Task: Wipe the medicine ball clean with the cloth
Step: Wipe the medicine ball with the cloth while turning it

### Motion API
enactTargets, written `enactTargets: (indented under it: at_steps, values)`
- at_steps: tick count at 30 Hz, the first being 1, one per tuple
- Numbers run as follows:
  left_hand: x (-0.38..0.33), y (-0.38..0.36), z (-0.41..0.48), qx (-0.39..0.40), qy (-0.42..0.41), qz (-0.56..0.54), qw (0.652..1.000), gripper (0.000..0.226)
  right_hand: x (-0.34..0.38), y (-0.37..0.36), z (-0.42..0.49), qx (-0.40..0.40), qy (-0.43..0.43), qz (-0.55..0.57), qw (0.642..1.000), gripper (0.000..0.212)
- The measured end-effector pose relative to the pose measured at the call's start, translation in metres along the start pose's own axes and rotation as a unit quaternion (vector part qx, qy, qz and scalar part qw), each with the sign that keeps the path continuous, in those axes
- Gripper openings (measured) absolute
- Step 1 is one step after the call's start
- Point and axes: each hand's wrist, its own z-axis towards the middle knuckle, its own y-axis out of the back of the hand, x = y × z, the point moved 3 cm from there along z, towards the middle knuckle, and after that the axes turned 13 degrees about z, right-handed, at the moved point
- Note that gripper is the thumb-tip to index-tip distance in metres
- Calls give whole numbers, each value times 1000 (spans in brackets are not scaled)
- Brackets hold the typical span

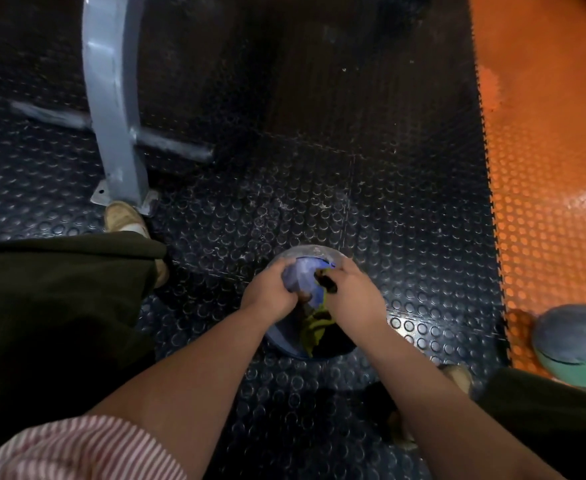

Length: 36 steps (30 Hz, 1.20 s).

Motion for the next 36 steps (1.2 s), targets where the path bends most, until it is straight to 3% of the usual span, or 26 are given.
enactTargets:
  at_steps: [9,17,26,33,36]
  values:
    - [0,0,-1,1,-17,57,998,62,13,8,44,0,-38,30,999,15]
    - [0,-2,1,12,-23,10,1000,68,0,-5,-24,-12,-21,21,999,30]
    - [3,2,-1,7,-15,67,998,65,24,5,38,-27,-41,31,998,27]
    - [-2,1,4,16,-29,39,999,67,-7,-4,-25,-60,-20,75,995,33]
    - [-2,0,4,18,-40,45,998,71,-12,3,-14,-48,-14,46,998,32]
